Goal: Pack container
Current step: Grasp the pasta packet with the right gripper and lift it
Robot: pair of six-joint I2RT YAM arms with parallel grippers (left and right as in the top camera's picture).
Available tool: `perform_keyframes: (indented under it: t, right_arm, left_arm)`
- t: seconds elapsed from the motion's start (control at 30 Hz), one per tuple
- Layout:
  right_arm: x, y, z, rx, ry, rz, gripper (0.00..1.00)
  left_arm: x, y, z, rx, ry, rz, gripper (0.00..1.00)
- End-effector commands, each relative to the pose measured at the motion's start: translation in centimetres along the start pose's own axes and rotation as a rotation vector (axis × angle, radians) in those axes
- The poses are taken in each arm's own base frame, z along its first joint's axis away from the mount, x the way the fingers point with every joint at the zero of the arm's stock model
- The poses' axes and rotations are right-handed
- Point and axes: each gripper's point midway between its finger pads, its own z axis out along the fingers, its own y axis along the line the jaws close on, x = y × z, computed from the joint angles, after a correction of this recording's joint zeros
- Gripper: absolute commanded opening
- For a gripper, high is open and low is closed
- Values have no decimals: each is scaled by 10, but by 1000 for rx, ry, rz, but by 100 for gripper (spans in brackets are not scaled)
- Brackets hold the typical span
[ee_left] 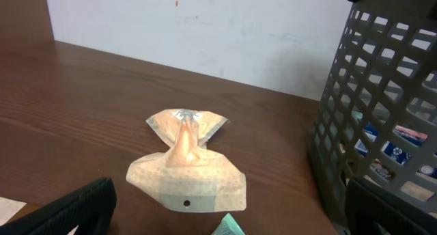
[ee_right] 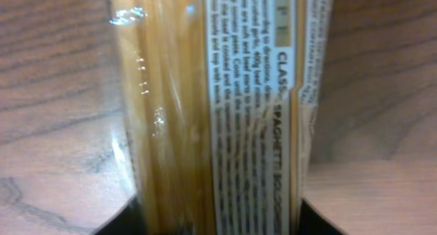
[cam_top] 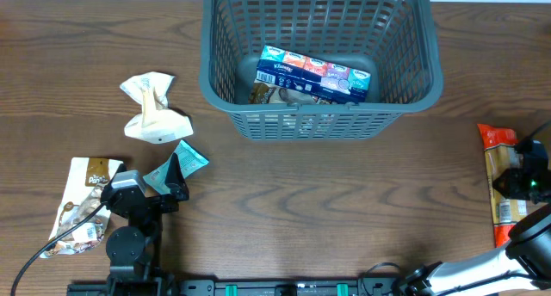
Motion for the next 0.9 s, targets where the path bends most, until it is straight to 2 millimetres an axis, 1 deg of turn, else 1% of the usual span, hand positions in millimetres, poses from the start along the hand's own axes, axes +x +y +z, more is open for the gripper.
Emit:
perform_keyframes:
  t: [0.0, 0.03, 0.07, 0.3, 0.4, 0.43, 0.53, 0.6, 0.73, 0.83, 0.87]
  right_arm:
    - [-7, 9, 4, -46, -29, 33, 18]
    - [-7, 10, 4, -51, -34, 34, 14]
    - [-8, 10, 4, -55, -38, 45, 13]
    - [-19, 13, 0, -73, -77, 106, 14]
    - [-32, 16, -8, -72, -109, 95, 12]
    - [-38, 16, -12, -69, -123, 94, 10]
    - [-62, 18, -27, -59, -178, 84, 1]
    - [-80, 21, -40, -51, -212, 78, 1]
    - [-119, 31, -71, -38, -294, 57, 1]
    - [-155, 47, -104, -42, -394, 12, 1]
    - [-164, 52, -113, -41, -419, -6, 1]
  left_arm:
    - [17, 3, 2, -10, 45, -5, 99]
    - [17, 3, 2, -10, 45, -5, 99]
    - [18, 3, 2, -10, 45, -5, 99]
    - [17, 3, 2, -10, 45, -4, 99]
    - [17, 3, 2, -10, 45, -4, 99]
    - [17, 3, 2, -10, 45, -4, 99]
    - [18, 3, 2, -10, 45, -4, 99]
    - [17, 3, 2, -10, 45, -4, 99]
    - [18, 3, 2, -10, 45, -4, 99]
    - [18, 3, 2, -10, 45, -4, 99]
    - [18, 3, 2, -10, 45, -4, 99]
